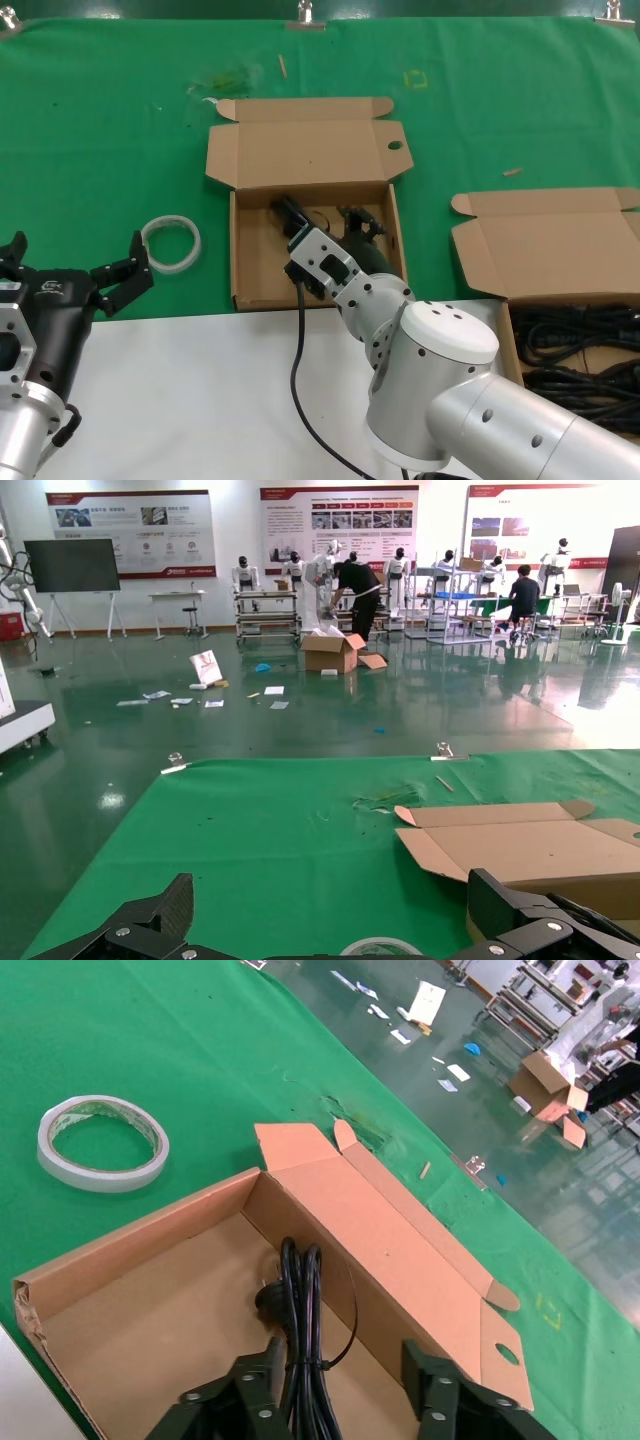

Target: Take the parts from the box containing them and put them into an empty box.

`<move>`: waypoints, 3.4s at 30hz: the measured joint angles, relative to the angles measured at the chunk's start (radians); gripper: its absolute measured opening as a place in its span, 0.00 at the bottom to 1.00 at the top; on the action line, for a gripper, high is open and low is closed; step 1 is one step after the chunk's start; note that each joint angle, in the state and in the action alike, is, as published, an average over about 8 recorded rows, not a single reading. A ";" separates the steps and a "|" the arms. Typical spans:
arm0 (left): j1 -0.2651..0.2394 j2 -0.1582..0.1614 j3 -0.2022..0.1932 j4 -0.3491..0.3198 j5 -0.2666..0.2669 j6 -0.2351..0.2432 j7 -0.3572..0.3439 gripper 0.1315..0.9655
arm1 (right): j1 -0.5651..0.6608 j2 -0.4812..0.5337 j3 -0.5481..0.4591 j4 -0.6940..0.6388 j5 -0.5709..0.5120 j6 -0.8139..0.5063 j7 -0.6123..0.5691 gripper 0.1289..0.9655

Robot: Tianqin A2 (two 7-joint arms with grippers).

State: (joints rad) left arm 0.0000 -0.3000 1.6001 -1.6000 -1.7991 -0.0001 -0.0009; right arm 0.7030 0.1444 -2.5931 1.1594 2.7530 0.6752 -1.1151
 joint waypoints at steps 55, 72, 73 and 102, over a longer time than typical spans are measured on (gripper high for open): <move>0.000 0.000 0.000 0.000 -0.001 0.000 0.000 1.00 | -0.427 0.000 0.604 0.268 -0.579 -0.410 0.677 1.00; 0.000 0.000 0.000 0.000 -0.001 0.000 0.001 1.00 | -0.587 0.000 0.828 0.368 -0.795 -0.563 0.930 1.00; 0.000 0.000 0.000 0.000 -0.001 0.000 0.001 1.00 | -0.596 0.000 0.842 0.373 -0.808 -0.572 0.945 1.00; 0.000 0.000 0.000 0.000 -0.001 0.000 0.001 1.00 | -0.679 0.000 0.960 0.426 -0.921 -0.652 1.078 1.00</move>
State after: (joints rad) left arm 0.0000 -0.3000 1.6000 -1.6000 -1.8000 0.0000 -0.0001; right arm 0.0236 0.1439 -1.6333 1.5852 1.8320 0.0227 -0.0374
